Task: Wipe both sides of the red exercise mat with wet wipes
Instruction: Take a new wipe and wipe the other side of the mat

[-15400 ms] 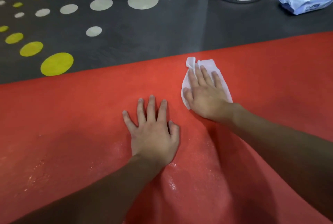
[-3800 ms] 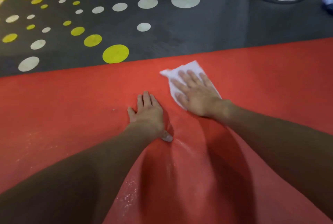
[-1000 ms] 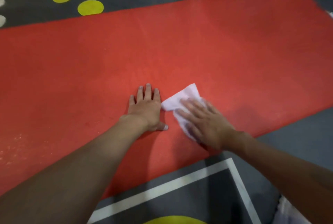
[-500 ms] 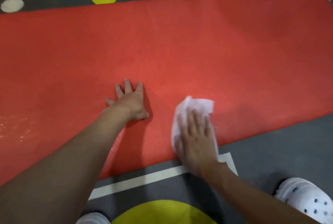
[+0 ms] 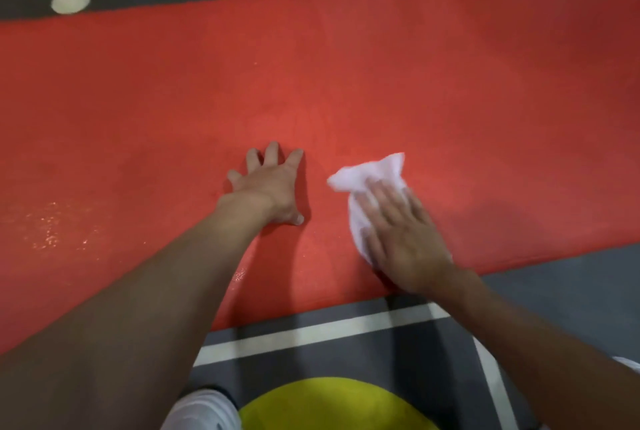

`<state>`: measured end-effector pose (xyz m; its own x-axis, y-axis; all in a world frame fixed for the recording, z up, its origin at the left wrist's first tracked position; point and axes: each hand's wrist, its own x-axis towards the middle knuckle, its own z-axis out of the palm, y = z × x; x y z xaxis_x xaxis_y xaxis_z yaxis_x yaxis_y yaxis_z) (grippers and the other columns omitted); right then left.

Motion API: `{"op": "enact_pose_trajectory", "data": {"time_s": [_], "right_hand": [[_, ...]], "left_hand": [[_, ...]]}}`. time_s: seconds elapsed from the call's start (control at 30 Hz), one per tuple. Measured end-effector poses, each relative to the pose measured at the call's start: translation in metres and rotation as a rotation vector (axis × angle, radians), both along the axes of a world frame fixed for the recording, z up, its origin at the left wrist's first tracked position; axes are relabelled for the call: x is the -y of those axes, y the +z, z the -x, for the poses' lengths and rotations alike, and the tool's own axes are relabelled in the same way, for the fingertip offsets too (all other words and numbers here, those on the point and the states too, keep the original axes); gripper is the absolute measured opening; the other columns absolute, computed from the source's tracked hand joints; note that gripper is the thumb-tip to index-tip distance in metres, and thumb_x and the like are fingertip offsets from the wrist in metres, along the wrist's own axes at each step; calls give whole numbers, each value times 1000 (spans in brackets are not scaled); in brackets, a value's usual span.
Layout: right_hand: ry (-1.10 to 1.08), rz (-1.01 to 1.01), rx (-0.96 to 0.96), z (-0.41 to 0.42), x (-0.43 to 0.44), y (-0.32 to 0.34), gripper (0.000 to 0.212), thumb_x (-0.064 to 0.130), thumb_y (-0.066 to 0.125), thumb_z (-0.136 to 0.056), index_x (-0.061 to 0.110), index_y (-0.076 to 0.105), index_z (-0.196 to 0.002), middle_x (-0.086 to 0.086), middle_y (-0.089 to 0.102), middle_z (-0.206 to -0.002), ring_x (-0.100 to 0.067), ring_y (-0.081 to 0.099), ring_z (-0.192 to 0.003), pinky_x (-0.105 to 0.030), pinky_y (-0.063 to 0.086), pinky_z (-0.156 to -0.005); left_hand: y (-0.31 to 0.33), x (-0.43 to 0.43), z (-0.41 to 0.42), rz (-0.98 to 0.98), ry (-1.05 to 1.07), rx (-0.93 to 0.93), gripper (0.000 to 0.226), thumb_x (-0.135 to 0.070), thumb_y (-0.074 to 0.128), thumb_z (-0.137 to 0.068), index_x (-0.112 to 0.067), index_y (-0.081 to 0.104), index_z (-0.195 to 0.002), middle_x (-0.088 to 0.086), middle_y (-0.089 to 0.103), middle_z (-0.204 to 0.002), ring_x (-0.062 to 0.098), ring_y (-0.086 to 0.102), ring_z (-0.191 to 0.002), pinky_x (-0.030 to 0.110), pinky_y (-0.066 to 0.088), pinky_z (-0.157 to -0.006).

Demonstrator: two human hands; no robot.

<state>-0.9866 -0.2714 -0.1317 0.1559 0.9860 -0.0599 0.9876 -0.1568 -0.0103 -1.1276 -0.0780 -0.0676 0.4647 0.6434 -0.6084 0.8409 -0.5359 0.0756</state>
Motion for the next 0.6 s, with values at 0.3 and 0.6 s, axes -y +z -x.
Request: {"op": "enact_pose_trajectory", "data": {"time_s": [0.3,0.6], "right_hand": [[137,33,19,-8,-23,1,58,39,23,-101,17,29,-154,-10,25,-162,-23,17,-151,-47,14,-121],[198,68,8,-11,-49,1,59,42,23,-100,19,30,-154,-11,24,-162,-25,19,-150,-48,17,-120]], "left_hand": [[-2,-4,5,-78,-7,59,125,-46,90,-58,-40,8,-152,-2,5,-158,32,9,-144,62,26,-105],[2,-23,1,-100,-33,123,102,-40,89,-64,-31,31,-147,-2,28,-144,30,27,-135,60,36,-100]]}}
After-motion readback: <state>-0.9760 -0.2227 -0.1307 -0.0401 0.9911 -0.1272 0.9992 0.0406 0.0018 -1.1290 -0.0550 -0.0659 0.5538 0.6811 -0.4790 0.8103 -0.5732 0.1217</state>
